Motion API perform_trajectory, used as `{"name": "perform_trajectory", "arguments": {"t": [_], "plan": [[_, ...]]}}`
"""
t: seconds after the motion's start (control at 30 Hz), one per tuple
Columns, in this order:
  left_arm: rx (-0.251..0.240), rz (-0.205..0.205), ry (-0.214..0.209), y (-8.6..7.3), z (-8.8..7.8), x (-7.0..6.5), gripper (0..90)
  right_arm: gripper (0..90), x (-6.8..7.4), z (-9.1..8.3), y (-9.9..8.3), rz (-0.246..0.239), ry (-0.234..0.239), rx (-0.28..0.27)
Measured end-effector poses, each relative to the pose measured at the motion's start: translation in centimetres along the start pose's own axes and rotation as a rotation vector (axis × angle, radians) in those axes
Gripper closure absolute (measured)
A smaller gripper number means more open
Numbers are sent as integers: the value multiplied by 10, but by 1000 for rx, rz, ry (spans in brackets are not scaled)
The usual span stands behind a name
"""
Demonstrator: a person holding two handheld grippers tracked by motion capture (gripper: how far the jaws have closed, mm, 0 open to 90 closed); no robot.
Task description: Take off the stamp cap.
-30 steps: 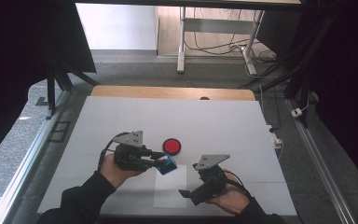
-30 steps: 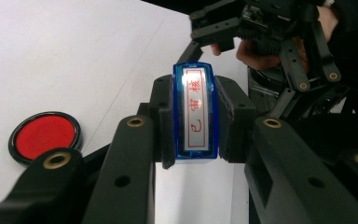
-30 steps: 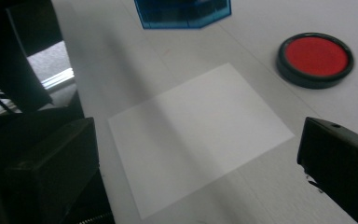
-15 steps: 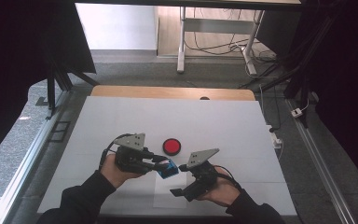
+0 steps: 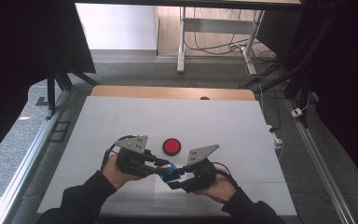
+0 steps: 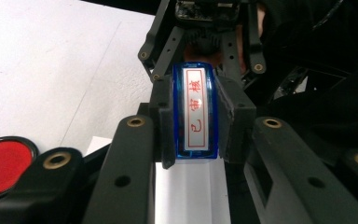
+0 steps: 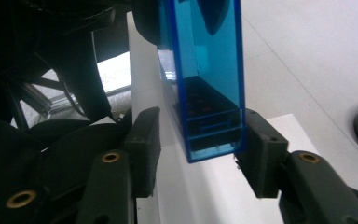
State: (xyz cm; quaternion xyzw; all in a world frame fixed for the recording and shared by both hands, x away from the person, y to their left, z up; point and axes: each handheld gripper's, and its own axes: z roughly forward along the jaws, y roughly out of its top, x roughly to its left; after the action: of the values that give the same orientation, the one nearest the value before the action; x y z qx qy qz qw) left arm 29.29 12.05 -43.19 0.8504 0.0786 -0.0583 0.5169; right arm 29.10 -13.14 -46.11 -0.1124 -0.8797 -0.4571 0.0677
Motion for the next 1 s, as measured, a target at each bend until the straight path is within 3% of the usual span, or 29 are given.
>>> {"name": "perform_trajectory", "arguments": {"t": [0.37, 0.53, 0.67, 0.83, 0.93, 1.0], "plan": [[-16, 27, -30, 1, -1, -2, 705, 660, -1, -2, 1, -12, 68, -22], [-28, 34, -48, 1, -2, -2, 705, 679, -2, -3, 0, -4, 105, -35], [-47, 41, -47, 1, -4, -3, 705, 684, -1, -4, 0, 8, 108, -51], [-52, 68, -7, 3, -6, -7, 707, 686, -5, -4, -1, 114, 146, -76], [-34, 65, -11, 4, -5, -7, 707, 687, -3, -4, -1, 85, 131, -61], [-37, 49, -31, 3, -5, -6, 707, 688, -2, -5, 0, 31, 123, -56]]}}
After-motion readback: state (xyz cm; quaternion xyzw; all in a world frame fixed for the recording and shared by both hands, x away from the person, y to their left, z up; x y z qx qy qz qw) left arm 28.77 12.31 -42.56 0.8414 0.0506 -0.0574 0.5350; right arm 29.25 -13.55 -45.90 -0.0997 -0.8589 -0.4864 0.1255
